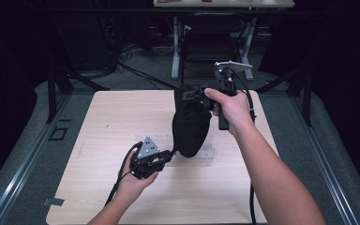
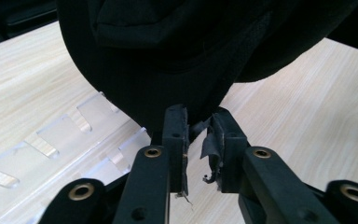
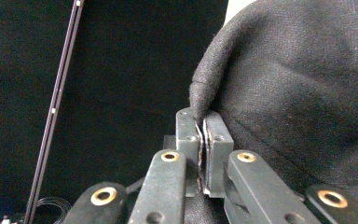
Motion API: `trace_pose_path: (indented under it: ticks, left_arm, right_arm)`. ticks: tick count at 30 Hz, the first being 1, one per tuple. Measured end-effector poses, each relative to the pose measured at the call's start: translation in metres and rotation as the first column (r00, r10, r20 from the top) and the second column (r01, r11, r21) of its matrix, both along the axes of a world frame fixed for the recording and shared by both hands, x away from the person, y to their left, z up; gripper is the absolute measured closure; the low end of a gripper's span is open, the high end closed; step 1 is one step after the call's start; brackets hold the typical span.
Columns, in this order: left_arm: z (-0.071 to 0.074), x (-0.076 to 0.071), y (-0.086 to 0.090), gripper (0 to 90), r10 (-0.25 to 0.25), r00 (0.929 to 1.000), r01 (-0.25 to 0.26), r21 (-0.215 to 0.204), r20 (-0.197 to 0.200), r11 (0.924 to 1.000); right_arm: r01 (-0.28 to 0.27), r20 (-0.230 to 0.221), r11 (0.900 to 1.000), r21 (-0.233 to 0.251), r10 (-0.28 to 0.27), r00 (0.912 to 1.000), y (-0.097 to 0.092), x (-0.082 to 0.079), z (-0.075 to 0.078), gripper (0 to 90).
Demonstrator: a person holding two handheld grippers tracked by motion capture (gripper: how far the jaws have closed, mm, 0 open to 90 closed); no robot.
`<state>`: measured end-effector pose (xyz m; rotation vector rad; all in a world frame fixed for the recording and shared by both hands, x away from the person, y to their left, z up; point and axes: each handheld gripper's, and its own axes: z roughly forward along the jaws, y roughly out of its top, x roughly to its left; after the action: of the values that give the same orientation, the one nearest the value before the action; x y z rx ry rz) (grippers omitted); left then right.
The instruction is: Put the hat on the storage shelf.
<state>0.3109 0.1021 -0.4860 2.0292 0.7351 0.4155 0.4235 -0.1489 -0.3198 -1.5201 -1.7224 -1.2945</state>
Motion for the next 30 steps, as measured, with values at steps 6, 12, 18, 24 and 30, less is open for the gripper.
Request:
trace_pose_path:
  ticks: [6, 12, 18, 24, 30]
  left_arm:
    - [0.0, -0.002, 0.001, 81.9, 0.004, 0.9997, -0.005, 0.025, 0.023, 0.9997]
    - [0.0, -0.002, 0.001, 82.4, 0.006, 0.9995, -0.007, 0.03, 0.031, 0.9995]
    - [0.0, -0.002, 0.004, 83.8, 0.016, 0.9993, -0.018, 0.035, 0.035, 0.9992]
    - [-0.002, -0.003, 0.008, 85.2, 0.02, 0.9989, -0.023, 0.069, 0.044, 0.9974]
    - [-0.008, -0.002, 0.016, 85.6, 0.038, 0.9988, -0.04, 0.072, 0.03, 0.9966]
  right_arm:
    - [0.002, 0.017, 1.0, 0.006, -0.002, 0.9998, -0.003, -0.002, 0.002, 82.0]
    - [-0.004, 0.028, 0.9993, 0.038, 0.003, 0.9996, -0.008, -0.005, 0.004, 76.4]
    - [0.0, 0.045, 0.9983, 0.058, -0.002, 0.999, -0.017, -0.009, 0.009, 74.6]
    - [0.023, 0.051, 0.9987, 0.045, -0.025, 0.9984, -0.029, -0.011, 0.01, 74.6]
    - [0.02, 0.056, 0.9995, 0.023, -0.021, 0.9982, -0.035, -0.014, 0.009, 74.6]
